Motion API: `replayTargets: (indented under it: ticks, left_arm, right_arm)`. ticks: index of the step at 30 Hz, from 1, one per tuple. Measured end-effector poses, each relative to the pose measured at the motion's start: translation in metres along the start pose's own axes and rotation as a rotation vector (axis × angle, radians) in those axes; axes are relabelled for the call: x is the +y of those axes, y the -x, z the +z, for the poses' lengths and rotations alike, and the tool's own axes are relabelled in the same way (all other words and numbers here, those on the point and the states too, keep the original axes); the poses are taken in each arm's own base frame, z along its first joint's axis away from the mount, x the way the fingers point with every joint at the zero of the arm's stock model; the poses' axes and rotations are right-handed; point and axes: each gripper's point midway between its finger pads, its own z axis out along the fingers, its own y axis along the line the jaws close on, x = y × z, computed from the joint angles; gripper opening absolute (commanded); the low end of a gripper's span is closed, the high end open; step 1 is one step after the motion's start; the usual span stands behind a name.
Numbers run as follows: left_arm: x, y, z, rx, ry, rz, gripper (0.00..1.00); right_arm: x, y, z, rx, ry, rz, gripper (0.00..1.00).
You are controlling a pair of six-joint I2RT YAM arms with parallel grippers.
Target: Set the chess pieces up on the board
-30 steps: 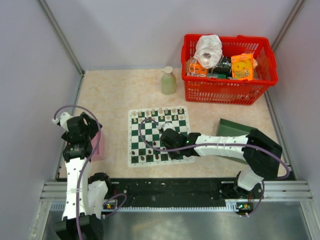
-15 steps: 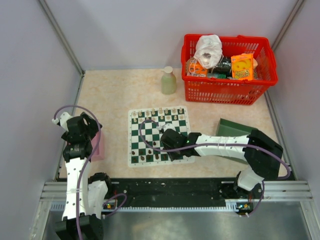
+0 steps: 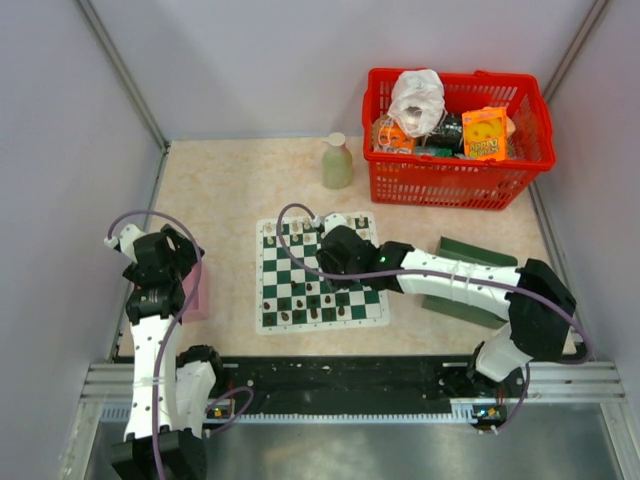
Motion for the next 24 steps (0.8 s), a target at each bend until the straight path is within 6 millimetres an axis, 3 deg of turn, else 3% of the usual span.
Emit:
replayTargets:
  ticks: [3, 8, 18, 24]
  left_arm:
    - [0.0, 0.0, 0.0, 0.0, 0.0, 0.0, 0.99]
    - [0.0, 0.0, 0.0, 0.0, -0.001, 0.0, 0.99]
    - [0.0, 0.0, 0.0, 0.0, 0.0, 0.0, 0.99]
    - [0.0, 0.0, 0.0, 0.0, 0.0, 0.0, 0.99]
  right_arm:
    - [-0.016, 0.009, 0.007, -0.006, -0.036, 0.03, 0.44]
    - [-0.037, 0.006, 0.021, 0.022, -0.084, 0.054, 0.46]
    - [-0.052, -0.016, 0.045, 0.103, -0.131, 0.051, 0.46]
    - [-0.065, -0.014, 0.048, 0.104, -0.152, 0.076, 0.44]
